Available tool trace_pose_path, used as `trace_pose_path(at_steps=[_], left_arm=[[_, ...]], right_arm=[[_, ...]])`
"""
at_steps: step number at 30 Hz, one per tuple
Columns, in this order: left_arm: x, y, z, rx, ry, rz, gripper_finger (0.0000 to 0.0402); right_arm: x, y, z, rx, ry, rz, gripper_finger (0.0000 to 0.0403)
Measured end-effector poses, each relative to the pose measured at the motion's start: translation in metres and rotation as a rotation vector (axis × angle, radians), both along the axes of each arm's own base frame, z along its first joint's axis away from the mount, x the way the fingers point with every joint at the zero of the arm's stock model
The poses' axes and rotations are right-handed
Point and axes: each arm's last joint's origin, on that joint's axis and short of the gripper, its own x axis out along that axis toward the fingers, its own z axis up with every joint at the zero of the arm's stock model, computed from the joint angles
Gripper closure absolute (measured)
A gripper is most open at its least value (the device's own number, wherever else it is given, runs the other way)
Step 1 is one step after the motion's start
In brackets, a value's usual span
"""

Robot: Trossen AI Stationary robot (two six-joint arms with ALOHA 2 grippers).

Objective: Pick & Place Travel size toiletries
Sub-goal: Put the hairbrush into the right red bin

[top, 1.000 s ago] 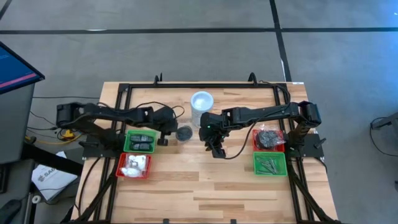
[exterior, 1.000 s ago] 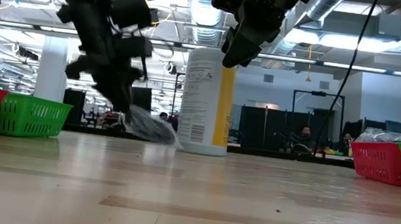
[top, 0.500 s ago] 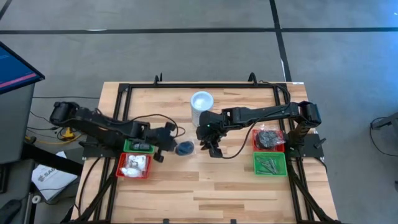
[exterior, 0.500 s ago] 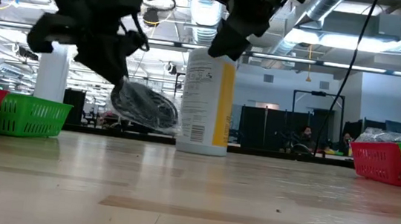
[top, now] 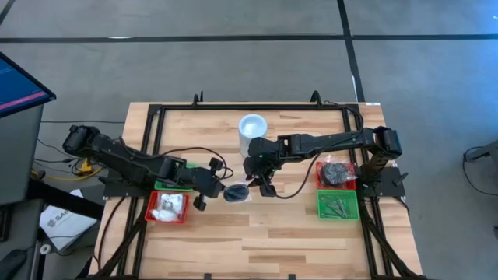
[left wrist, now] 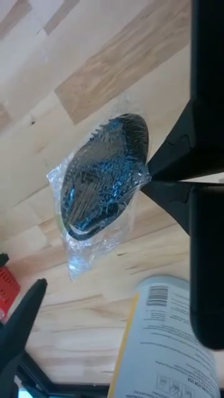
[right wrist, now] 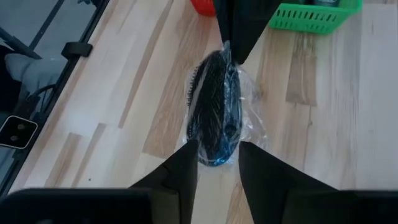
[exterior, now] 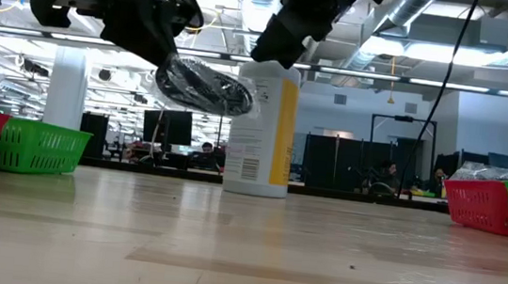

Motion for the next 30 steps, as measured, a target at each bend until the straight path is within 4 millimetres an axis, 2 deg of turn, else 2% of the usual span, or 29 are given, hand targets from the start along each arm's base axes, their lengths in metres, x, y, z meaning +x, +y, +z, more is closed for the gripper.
trace_pose_path(at_steps=[15,19,27,30], left_arm=[[-0.001,-0.016,0.004,0.029,-0.061,-0.033,0.0401],[0.0,-0.016,0.006,0.047,-0.074,-0.016,0.0401],[0.008,-0.016,0.028,0.15,-0.148,-0.033,0.0401],[0.009,-0.015,0.029,0.168,-0.149,-0.035,0.0401]], right_arm=[[0.004,-0.001,0.004,-0.002,-0.062,-0.004,0.0178],[0.004,-0.001,0.004,-0.002,-0.062,-0.004,0.0168],[0.004,-0.001,0.004,-0.002,-0.061,-0.003,0.0168],[0.004,0.0,0.004,-0.002,-0.061,-0.002,0.0168]])
